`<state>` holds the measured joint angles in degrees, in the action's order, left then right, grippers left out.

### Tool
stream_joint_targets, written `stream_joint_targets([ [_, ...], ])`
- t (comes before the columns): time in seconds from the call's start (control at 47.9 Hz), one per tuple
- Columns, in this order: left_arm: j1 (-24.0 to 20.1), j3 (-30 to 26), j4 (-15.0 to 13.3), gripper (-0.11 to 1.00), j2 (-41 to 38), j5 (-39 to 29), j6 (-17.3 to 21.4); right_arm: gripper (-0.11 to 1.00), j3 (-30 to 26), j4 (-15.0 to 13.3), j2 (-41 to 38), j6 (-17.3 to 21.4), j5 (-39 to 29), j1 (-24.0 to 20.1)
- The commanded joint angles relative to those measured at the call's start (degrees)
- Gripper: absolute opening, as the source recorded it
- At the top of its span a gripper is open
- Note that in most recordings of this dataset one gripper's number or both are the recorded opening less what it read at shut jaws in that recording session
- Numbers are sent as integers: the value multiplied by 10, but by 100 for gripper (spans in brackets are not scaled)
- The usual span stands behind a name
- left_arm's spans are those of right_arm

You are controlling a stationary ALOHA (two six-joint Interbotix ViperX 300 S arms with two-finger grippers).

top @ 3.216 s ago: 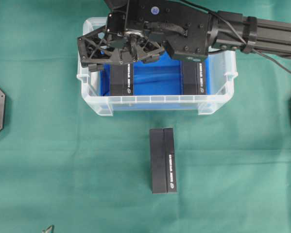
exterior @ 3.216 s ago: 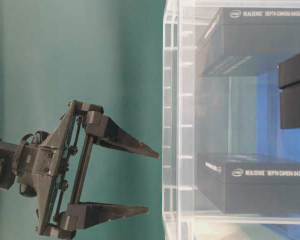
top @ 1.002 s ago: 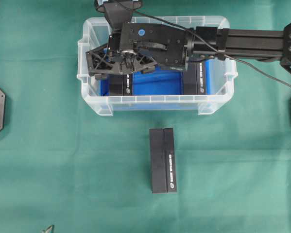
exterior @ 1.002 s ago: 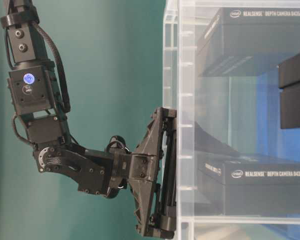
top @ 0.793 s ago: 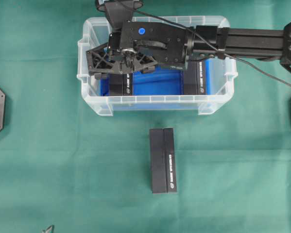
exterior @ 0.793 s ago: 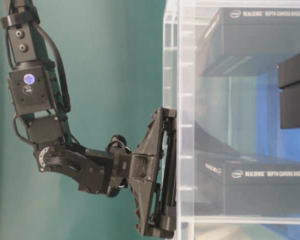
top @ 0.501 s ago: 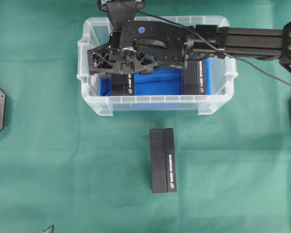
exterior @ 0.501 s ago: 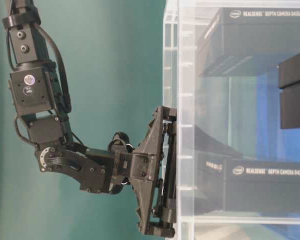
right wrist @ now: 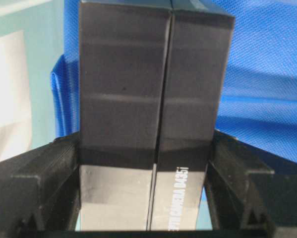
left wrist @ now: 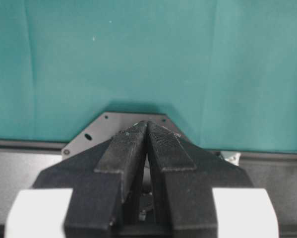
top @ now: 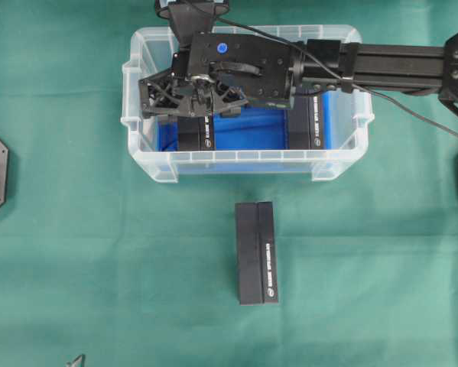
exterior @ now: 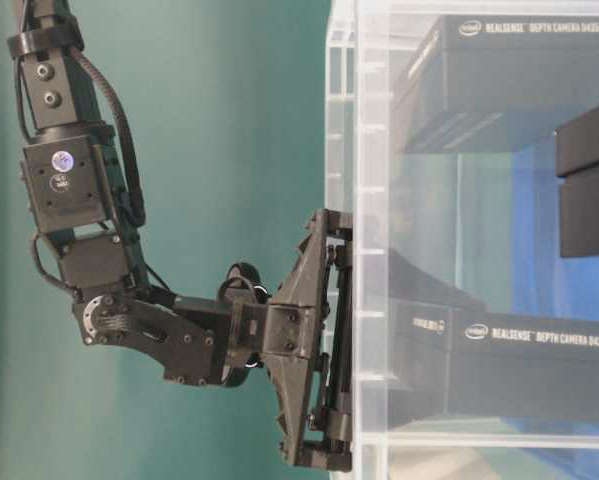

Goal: Take the box out of the case with the right arm.
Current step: 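Lift the left black box up out of the case with the right gripper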

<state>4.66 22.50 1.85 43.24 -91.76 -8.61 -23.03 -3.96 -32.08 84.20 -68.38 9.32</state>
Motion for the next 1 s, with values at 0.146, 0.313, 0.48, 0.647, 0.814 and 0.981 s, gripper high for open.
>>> stream_joint_targets([
  [0.146,1,-15,1,0,0,2,1,69,-26,-1,12,-2,-14,-4],
  [0.313,1,-14,1,0,4,2,1,68,-58,-4,25,-2,-59,-4],
  [0.48,1,-14,2,0,7,3,1,68,-108,-15,33,-2,-105,-4],
  [0.647,1,-13,1,0,11,2,1,68,-164,-21,33,-2,-158,-4],
  [0.814,1,-13,1,0,14,2,1,68,-223,-27,33,-4,-211,-6],
  [0.981,1,-13,1,0,14,2,1,68,-275,-36,33,-4,-257,-8],
])
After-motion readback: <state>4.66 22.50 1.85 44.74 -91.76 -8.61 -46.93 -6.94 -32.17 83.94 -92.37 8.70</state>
